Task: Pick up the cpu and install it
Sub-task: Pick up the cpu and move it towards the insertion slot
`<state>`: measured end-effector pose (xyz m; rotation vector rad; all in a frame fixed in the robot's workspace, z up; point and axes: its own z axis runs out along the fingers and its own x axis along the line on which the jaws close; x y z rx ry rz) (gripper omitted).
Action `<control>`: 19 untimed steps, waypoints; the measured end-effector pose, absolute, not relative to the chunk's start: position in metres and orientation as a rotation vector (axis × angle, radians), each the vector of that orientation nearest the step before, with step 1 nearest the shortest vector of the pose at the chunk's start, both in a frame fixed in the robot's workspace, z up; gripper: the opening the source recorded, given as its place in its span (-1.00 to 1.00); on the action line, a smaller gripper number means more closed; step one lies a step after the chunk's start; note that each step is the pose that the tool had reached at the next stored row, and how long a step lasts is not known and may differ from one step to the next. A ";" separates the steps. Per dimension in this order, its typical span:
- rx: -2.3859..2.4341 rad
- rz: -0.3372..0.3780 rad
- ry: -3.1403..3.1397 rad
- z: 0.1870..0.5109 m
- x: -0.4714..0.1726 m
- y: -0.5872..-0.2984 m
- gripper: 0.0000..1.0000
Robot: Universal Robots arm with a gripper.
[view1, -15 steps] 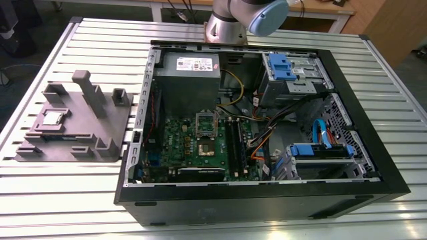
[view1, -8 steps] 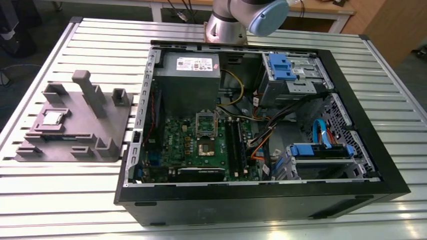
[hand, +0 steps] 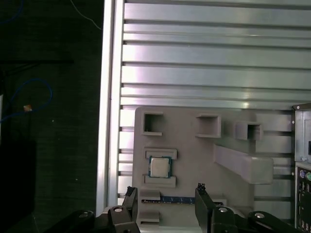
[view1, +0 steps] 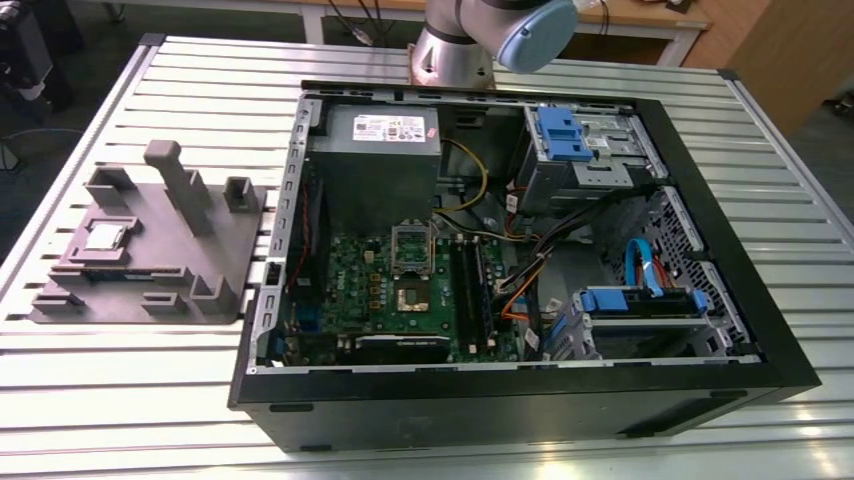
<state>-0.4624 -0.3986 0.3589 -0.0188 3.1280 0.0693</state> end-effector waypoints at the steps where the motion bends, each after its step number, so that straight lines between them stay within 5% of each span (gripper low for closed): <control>1: -0.019 0.069 3.128 0.357 -0.462 -0.399 0.18; 19: -0.019 0.069 3.128 0.348 -0.462 -0.399 0.18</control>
